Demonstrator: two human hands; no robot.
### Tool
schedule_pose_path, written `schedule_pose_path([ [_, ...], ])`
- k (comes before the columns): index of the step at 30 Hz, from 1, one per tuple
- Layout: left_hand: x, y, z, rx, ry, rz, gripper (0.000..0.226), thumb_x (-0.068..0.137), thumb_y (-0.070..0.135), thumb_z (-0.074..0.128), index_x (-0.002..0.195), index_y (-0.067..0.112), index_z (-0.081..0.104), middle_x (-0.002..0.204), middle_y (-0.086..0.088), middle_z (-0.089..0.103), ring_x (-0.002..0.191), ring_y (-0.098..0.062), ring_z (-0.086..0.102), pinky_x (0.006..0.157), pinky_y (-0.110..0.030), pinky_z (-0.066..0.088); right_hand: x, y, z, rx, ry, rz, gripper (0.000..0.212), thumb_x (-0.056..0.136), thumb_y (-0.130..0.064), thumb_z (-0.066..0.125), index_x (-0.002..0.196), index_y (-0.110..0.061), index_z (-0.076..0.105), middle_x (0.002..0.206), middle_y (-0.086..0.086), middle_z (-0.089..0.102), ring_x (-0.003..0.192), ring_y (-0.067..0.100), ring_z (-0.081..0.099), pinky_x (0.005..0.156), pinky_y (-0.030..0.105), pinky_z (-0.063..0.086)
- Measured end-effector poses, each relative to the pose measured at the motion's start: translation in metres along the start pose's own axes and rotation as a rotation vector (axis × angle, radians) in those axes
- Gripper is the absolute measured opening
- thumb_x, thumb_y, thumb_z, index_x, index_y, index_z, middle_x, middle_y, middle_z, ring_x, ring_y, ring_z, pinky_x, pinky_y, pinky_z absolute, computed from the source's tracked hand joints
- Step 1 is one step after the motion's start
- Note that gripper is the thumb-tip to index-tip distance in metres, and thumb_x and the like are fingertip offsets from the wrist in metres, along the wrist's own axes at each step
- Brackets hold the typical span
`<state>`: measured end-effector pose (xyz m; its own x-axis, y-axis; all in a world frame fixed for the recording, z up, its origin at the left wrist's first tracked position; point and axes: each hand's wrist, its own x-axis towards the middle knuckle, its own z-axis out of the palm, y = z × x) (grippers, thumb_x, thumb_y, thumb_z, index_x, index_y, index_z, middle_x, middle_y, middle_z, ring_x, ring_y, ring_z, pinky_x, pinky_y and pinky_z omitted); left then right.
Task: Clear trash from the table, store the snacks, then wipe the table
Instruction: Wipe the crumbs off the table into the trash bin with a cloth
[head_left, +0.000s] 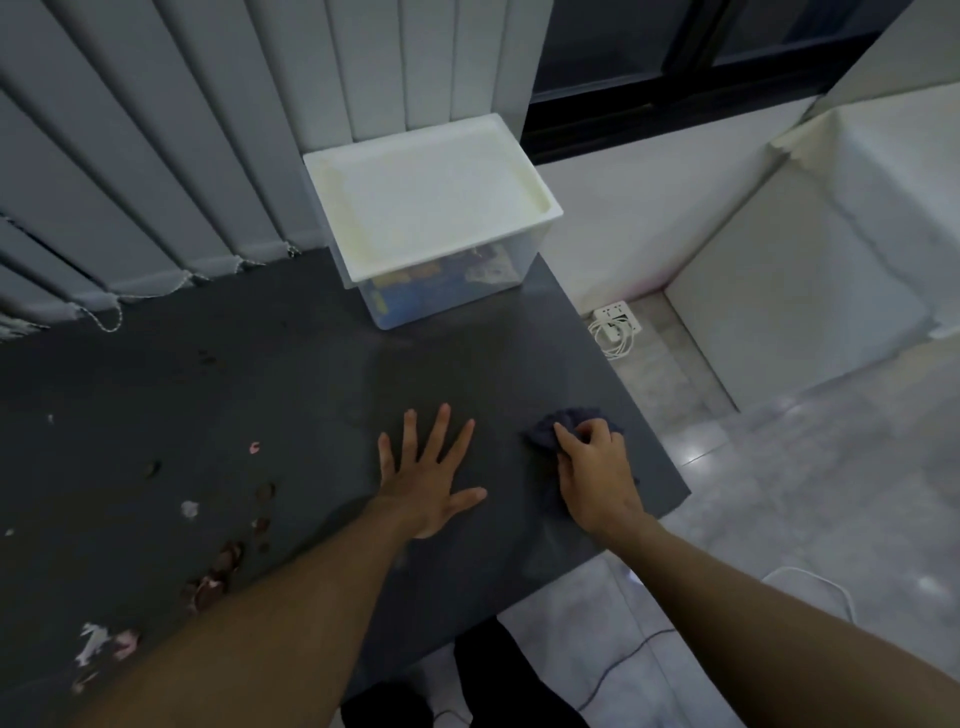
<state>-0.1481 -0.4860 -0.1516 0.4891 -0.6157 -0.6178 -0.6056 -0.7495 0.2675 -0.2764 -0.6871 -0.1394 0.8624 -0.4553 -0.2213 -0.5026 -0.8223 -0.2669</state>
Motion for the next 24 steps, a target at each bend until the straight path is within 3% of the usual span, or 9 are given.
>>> schedule_pose_path([
  [3,-0.009,-0.013,-0.002,0.041,0.093,0.04,0.079,0.1,0.064,0.03,0.156,0.036,-0.019,0.161,0.007,-0.035,0.15,-0.027,-0.029,0.123,-0.051,-0.01,0.006,-0.018,0.003,0.025,-0.02,-0.113,0.031,0.102,-0.027,0.047,0.132,-0.024,0.057,0.122,0.005,0.046,0.104,0.022,0.04,0.085,0.026,0.035],
  [7,-0.029,-0.041,-0.006,0.036,0.216,-0.01,0.069,0.107,0.047,0.029,0.16,0.028,-0.011,0.167,0.0,-0.019,0.155,-0.023,-0.014,0.127,-0.041,0.002,0.013,-0.059,0.013,0.082,-0.058,-0.223,0.034,0.102,-0.025,0.049,0.134,-0.02,0.057,0.118,0.007,0.047,0.103,0.029,0.045,0.087,0.031,0.04],
  [17,-0.092,-0.116,-0.01,-0.064,0.306,-0.296,0.061,0.109,0.039,0.019,0.16,0.024,-0.01,0.168,-0.002,-0.016,0.155,-0.023,-0.014,0.127,-0.041,-0.002,0.006,-0.18,0.044,0.082,-0.297,-0.458,0.046,0.099,-0.037,0.055,0.142,-0.021,0.051,0.126,0.003,0.042,0.12,0.024,0.039,0.104,0.037,0.042],
  [24,-0.126,-0.133,-0.012,-0.197,0.32,-0.394,0.063,0.108,0.044,0.022,0.161,0.024,-0.006,0.169,-0.001,-0.011,0.156,-0.024,-0.009,0.126,-0.043,-0.001,0.015,-0.202,0.022,-0.15,-0.395,-0.497,0.062,0.092,-0.064,0.047,0.145,-0.032,0.045,0.138,0.0,0.036,0.134,0.024,0.031,0.099,0.044,0.049],
])
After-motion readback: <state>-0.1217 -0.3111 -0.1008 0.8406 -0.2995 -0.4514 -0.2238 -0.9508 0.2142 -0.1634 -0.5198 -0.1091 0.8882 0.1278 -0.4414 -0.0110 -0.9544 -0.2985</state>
